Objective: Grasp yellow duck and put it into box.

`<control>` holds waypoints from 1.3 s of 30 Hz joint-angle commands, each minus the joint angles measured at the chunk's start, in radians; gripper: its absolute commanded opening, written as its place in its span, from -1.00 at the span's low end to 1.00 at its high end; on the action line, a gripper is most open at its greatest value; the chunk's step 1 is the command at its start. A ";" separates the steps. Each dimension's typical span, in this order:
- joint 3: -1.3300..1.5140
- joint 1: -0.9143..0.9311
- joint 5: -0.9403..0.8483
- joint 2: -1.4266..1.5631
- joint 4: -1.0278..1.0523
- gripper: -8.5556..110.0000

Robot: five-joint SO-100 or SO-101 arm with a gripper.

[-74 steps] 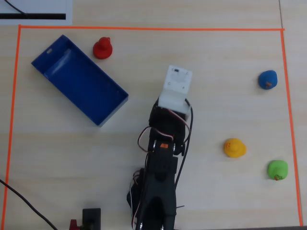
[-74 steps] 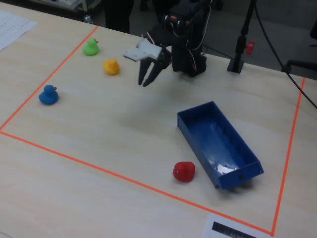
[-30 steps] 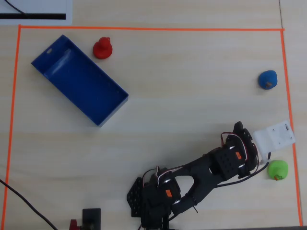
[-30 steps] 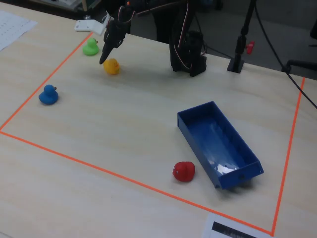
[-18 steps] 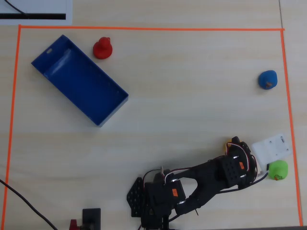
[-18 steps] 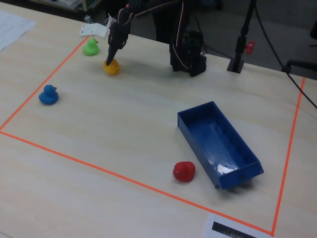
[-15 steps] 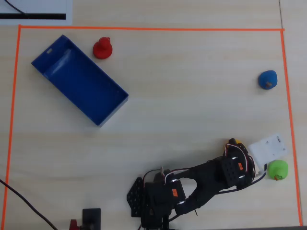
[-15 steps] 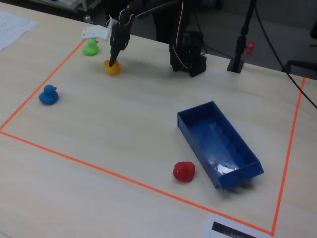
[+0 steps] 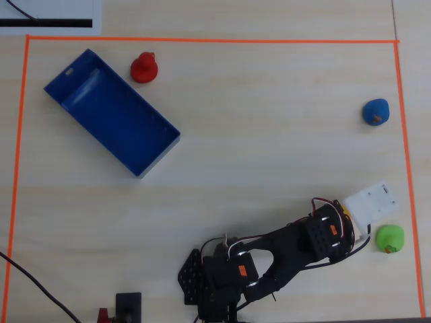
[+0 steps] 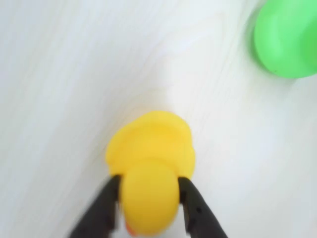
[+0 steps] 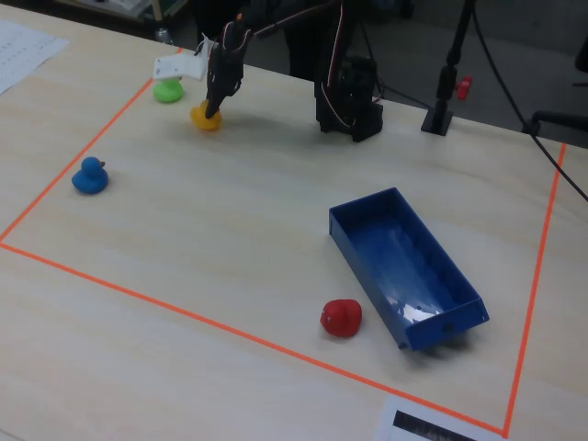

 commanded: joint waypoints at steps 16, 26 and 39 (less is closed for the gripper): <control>-0.163 -0.388 0.285 0.304 0.376 -0.85; -0.241 -1.048 0.445 0.563 0.718 -0.85; -0.606 -1.684 0.588 0.172 0.641 -0.85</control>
